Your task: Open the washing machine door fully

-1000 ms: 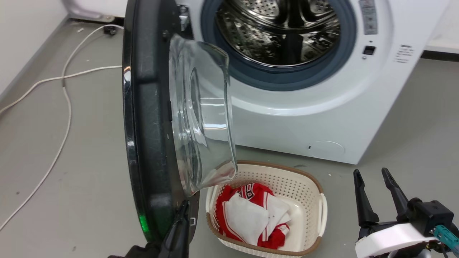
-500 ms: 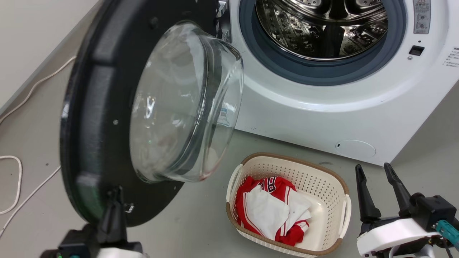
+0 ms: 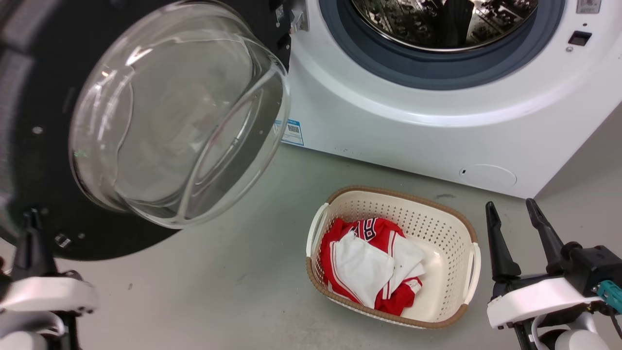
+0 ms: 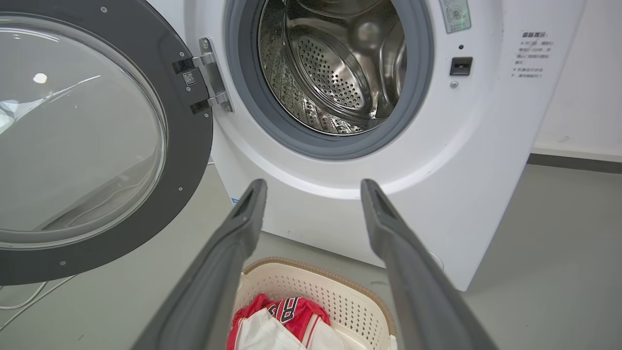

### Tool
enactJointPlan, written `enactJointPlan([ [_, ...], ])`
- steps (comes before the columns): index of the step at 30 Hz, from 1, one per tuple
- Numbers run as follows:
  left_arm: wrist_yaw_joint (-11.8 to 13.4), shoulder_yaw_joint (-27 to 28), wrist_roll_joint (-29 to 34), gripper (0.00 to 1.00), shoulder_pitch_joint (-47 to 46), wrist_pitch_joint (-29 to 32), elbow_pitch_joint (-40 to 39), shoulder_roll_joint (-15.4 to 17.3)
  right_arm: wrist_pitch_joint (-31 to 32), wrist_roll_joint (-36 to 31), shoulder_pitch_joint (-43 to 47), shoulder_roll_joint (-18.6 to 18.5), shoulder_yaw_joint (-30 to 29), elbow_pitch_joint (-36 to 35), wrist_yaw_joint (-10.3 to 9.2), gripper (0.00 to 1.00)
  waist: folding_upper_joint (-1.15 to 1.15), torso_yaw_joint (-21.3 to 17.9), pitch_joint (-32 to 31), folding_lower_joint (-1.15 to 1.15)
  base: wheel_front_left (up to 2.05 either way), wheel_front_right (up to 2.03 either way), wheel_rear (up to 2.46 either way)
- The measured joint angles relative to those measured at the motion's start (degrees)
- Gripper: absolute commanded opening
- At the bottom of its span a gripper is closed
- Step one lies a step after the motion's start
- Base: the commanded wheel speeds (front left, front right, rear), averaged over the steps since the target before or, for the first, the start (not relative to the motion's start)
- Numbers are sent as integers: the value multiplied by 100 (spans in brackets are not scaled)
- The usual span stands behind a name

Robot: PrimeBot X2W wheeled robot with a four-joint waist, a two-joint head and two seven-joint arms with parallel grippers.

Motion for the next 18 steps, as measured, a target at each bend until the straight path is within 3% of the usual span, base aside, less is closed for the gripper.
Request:
enactJointPlan([
  [7,-354,593,-309,0,-532,-40,1001,342,26,-33,-155,0,14,-12,0,100,0,-129,227,0,0,0,0],
  [18,-734,996,-71,0,-1100,-41,1939,630,24,-57,-272,0,-29,-7,0,100,0,-304,363,0,0,0,0],
])
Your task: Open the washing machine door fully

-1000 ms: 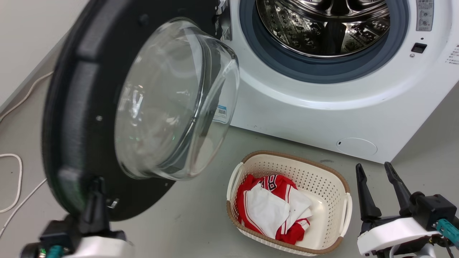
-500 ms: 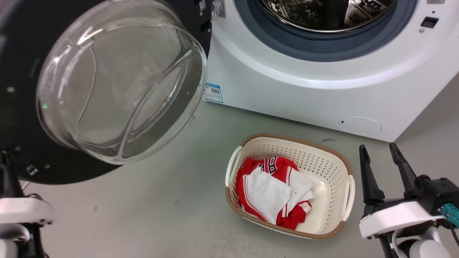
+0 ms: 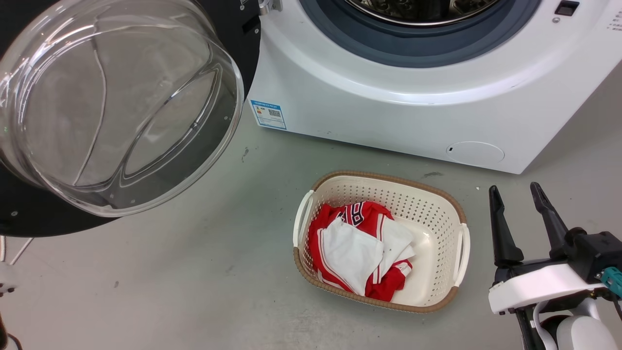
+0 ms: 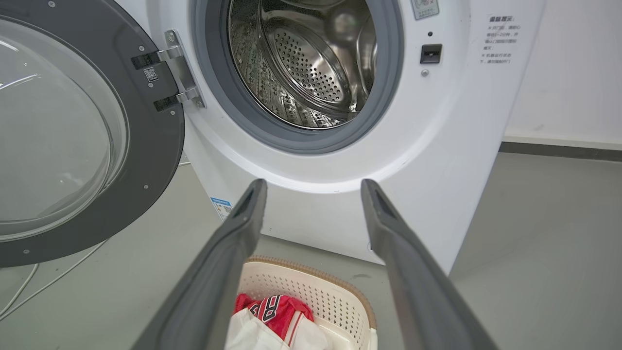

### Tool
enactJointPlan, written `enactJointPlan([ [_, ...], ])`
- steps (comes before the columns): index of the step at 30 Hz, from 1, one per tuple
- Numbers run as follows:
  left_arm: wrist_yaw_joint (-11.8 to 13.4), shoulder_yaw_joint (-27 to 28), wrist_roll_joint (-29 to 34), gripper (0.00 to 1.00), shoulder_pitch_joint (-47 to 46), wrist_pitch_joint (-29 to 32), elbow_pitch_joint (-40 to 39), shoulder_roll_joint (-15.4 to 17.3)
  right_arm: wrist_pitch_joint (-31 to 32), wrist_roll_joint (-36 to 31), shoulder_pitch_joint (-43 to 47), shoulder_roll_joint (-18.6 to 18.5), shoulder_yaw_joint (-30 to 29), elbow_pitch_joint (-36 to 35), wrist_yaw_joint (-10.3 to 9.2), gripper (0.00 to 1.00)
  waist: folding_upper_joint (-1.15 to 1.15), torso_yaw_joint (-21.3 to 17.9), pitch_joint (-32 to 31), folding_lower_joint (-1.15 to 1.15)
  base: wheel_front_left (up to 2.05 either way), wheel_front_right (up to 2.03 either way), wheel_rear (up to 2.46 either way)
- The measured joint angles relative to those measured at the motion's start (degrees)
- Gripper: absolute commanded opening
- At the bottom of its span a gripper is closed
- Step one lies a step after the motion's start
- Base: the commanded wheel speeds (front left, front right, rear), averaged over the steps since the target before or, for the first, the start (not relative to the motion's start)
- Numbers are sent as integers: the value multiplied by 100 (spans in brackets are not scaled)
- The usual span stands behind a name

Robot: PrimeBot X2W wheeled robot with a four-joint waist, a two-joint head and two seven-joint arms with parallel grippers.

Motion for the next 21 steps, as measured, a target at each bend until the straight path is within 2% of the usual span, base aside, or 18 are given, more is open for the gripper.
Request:
enactJointPlan([
  [4,-43,168,152,0,10,0,40,8,-68,29,-2,0,-2,54,0,100,0,-51,-67,0,0,0,0],
  [9,-11,426,392,0,356,-1,-360,-142,-194,130,10,0,40,138,0,100,0,-133,-201,0,0,0,0],
  [13,22,583,720,0,1022,-1,-1144,-636,-267,185,113,0,84,253,-1,100,0,-219,-424,0,0,0,0],
  [14,22,583,720,0,1022,-1,-1144,-636,-267,185,113,0,84,253,-1,100,0,-219,-424,0,0,0,0],
  [15,14,582,818,0,1274,-1,-1437,-869,-296,189,140,0,96,274,0,100,0,-253,-509,0,0,0,0],
  [16,14,582,818,0,1274,-1,-1437,-869,-296,189,140,0,96,274,0,100,0,-253,-509,0,0,0,0],
  [21,-37,326,1124,0,1738,-1,-2109,-1443,-388,169,193,0,78,258,0,100,0,-355,-658,-1,0,0,0],
])
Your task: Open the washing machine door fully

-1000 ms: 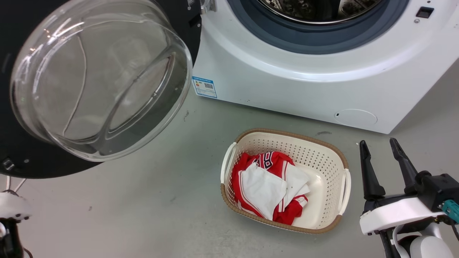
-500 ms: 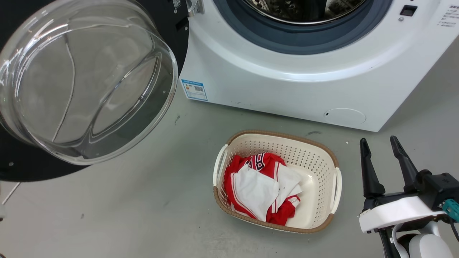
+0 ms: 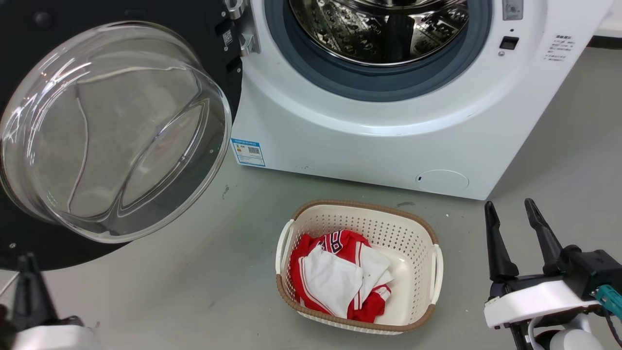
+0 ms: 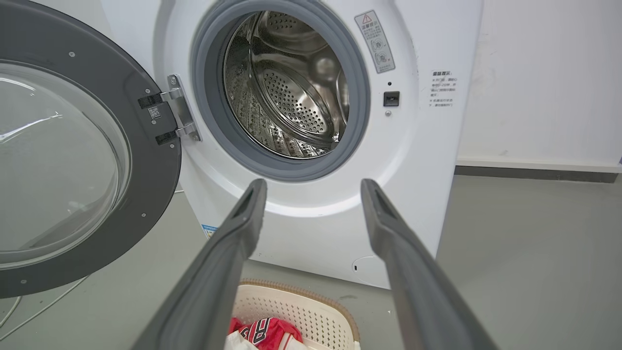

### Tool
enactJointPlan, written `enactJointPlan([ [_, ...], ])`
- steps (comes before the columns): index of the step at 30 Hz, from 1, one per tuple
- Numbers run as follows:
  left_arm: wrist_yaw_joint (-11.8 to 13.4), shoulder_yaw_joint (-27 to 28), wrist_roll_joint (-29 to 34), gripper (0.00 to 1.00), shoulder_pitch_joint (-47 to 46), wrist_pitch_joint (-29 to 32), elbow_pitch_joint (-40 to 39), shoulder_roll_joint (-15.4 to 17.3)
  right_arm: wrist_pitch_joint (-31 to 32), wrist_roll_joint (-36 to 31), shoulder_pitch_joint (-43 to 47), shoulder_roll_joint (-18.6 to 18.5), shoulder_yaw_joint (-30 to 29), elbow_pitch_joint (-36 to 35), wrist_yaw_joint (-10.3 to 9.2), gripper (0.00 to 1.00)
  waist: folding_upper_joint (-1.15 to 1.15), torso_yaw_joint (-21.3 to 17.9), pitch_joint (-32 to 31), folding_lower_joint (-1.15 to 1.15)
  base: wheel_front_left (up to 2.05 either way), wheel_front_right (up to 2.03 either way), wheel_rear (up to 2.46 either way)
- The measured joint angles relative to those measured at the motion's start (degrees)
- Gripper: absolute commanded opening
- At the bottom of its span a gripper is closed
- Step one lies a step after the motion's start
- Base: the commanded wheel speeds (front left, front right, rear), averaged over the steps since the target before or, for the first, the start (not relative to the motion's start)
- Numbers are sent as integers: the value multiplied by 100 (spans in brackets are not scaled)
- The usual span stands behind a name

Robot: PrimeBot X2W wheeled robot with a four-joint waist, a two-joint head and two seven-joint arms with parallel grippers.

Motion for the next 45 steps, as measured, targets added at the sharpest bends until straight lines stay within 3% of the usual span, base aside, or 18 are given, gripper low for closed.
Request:
enactJointPlan([
  [5,-101,-511,377,0,231,0,-359,-374,-11,-24,27,0,9,-13,-1,100,0,-87,-124,0,0,0,0],
  [7,-124,-728,501,45,244,0,-443,-516,-11,-30,31,0,47,-12,0,100,0,-134,-164,0,0,0,0],
  [8,-153,-820,541,96,243,1,-475,-563,-11,-51,38,0,57,-12,0,100,0,-157,-189,0,0,0,0],
  [9,-169,-892,583,100,244,1,-504,-590,-11,-55,41,0,69,-13,0,100,0,-180,-211,0,0,0,0],
  [23,-349,-1641,947,100,-197,0,-516,-848,52,-320,153,0,88,-204,0,100,0,-670,-481,0,0,0,0],
  [34,-376,-1637,1036,100,-532,0,-372,-833,243,-444,287,0,35,-390,0,100,0,-1095,-538,0,0,0,0],
  [45,-448,-1599,975,100,-564,0,-247,-842,212,-339,351,0,88,-305,0,100,0,-1218,-484,0,0,0,0],
])
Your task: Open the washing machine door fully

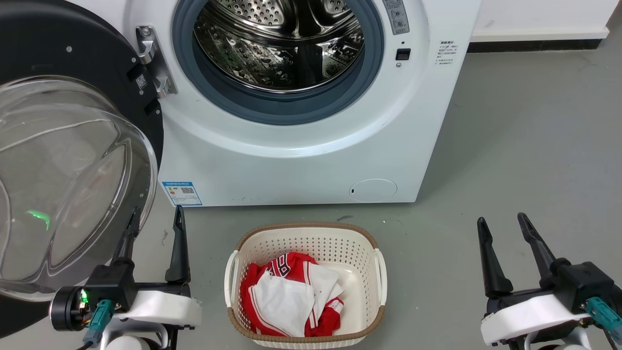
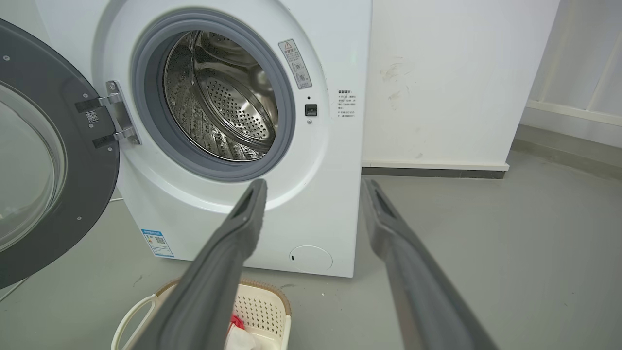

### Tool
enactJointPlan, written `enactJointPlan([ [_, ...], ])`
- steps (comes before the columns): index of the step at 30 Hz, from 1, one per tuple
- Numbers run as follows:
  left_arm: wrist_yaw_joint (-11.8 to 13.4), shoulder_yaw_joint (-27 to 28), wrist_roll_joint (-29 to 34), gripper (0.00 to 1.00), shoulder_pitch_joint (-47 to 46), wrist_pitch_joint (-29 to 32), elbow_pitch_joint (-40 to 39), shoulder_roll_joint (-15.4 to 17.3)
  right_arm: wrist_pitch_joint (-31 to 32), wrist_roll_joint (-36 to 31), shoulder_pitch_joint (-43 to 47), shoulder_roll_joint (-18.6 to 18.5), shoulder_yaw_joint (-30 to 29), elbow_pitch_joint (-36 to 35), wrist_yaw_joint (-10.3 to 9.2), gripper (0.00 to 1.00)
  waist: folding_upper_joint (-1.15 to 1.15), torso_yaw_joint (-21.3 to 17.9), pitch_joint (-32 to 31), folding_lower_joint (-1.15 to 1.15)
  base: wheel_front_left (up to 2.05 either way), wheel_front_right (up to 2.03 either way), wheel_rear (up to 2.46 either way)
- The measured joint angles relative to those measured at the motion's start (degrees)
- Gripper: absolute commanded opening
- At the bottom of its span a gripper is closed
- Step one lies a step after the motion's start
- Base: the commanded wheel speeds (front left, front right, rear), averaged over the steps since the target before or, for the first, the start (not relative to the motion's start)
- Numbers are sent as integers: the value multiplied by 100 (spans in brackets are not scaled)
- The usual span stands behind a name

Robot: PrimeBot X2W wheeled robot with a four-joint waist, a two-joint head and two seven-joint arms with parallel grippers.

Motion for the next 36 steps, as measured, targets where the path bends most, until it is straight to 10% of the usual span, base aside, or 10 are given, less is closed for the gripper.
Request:
enactJointPlan([
  [15,-4,14,8,100,-25,1,80,-49,-63,83,-31,0,25,97,0,100,0,-1,-3,0,0,0,0],
  [16,-3,13,7,0,-19,4,93,-54,-64,81,-23,0,27,108,0,0,0,0,-2,0,0,0,0],
  [36,-110,101,-1856,0,74,504,472,-119,168,2060,20,-73,38,523,0,0,0,21,-37,0,0,0,0],
])
